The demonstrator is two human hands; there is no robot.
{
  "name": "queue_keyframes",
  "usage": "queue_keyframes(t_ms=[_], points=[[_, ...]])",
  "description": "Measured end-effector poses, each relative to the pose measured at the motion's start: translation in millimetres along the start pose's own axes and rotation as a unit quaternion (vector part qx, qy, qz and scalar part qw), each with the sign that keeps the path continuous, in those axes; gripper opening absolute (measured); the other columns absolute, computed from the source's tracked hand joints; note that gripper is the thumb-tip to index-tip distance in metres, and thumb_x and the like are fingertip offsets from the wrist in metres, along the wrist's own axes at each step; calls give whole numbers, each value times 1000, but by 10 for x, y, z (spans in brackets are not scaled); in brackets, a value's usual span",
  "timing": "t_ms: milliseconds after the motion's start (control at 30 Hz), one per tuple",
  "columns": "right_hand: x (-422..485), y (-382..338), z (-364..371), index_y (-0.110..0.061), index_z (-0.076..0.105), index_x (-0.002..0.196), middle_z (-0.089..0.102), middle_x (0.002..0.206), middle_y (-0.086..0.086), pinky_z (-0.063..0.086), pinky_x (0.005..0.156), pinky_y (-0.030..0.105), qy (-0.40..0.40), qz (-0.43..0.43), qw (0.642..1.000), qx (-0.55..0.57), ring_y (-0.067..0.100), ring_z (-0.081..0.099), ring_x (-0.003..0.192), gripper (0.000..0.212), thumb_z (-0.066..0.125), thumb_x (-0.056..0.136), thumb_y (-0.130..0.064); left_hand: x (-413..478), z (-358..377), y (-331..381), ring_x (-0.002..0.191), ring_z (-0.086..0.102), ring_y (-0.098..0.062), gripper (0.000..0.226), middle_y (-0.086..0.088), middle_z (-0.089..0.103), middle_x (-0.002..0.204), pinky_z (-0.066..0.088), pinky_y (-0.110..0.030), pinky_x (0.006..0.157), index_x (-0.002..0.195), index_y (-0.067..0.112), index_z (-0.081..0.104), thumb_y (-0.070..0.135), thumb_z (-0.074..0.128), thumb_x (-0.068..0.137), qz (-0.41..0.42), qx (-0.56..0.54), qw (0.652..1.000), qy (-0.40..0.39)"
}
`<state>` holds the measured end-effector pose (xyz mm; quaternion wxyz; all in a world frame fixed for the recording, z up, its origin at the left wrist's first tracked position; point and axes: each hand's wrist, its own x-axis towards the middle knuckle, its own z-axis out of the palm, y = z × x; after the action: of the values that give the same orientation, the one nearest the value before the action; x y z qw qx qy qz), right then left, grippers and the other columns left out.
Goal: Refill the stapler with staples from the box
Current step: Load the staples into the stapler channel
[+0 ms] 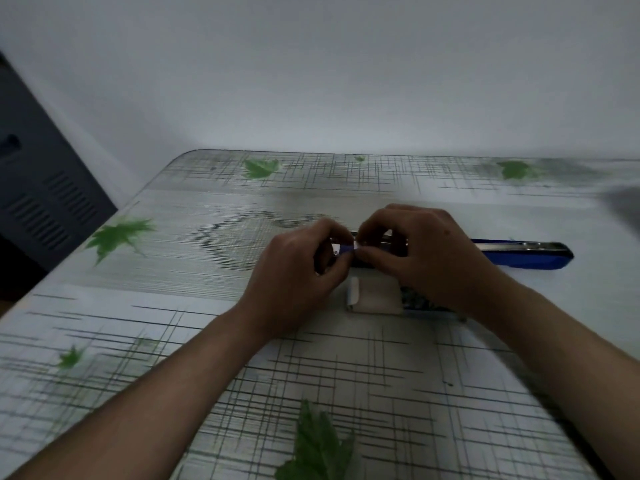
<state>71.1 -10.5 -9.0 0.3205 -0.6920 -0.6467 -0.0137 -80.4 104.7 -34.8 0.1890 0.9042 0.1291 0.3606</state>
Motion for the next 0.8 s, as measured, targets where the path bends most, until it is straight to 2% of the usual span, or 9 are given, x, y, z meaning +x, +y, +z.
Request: queue_keyframes(t_ms=[100, 200, 267, 333, 400, 533, 667, 800], points=[[-1, 24, 5, -22, 65, 94, 60, 84, -12, 45, 66, 13, 15, 9, 1000, -9, -2, 55, 70, 17, 65, 83, -36, 2, 8, -2, 54, 48, -1, 16, 11, 51, 61, 46, -28, 54, 101, 18, 66, 23, 66, 86, 4, 5, 1000, -1], [1, 35, 15, -23, 64, 95, 58, 86, -12, 51, 64, 27, 37, 14, 999, -29, 3, 56, 69, 16, 64, 84, -35, 17, 28, 2, 67, 50, -1, 22, 15, 55, 77, 49, -31, 59, 108, 21, 65, 27, 65, 86, 12, 36, 999, 5], [5, 40, 25, -21, 64, 95, 57, 86, -11, 47, 63, 24, 61, 16, 997, -46, 4, 54, 68, 16, 65, 85, -33, 49, 60, 4, 81, 46, -3, 26, 16, 51, 86, 46, -26, 64, 110, 20, 64, 27, 62, 85, 31, 75, 997, 17], [8, 45, 30, -19, 66, 96, 58, 87, -9, 45, 62, 23, 79, 24, 995, -51, 6, 55, 68, 17, 65, 85, -32, 76, 99, -6, 90, 43, -8, 31, 8, 53, 91, 40, -24, 73, 113, 16, 64, 25, 60, 84, 39, 99, 994, 23], [13, 64, 35, -18, 67, 96, 59, 90, -6, 48, 65, 27, 89, 32, 995, -45, 9, 57, 72, 16, 66, 85, -30, 95, 129, -21, 94, 45, -14, 34, 0, 56, 97, 38, -27, 79, 115, 15, 64, 26, 61, 83, 33, 120, 992, 26], [28, 115, 62, -17, 67, 98, 58, 95, -3, 47, 72, 29, 94, 44, 993, -49, 11, 56, 83, 18, 65, 85, -30, 117, 159, -37, 105, 48, -20, 37, -3, 57, 111, 39, -33, 85, 120, 19, 63, 27, 63, 84, 13, 135, 991, 3], [29, 158, 76, -16, 67, 97, 59, 94, -2, 48, 72, 28, 84, 55, 993, -60, 11, 56, 83, 17, 65, 86, -28, 131, 165, -49, 111, 49, -19, 39, 1, 59, 118, 39, -36, 90, 124, 22, 61, 26, 62, 85, 8, 126, 991, -36], [36, 181, 63, -18, 68, 94, 60, 91, -5, 46, 70, 20, 74, 68, 994, -44, 5, 56, 78, 14, 66, 85, -28, 128, 160, -39, 109, 52, -19, 38, 4, 63, 116, 39, -36, 90, 124, 24, 62, 26, 58, 85, 1, 115, 992, -51]])
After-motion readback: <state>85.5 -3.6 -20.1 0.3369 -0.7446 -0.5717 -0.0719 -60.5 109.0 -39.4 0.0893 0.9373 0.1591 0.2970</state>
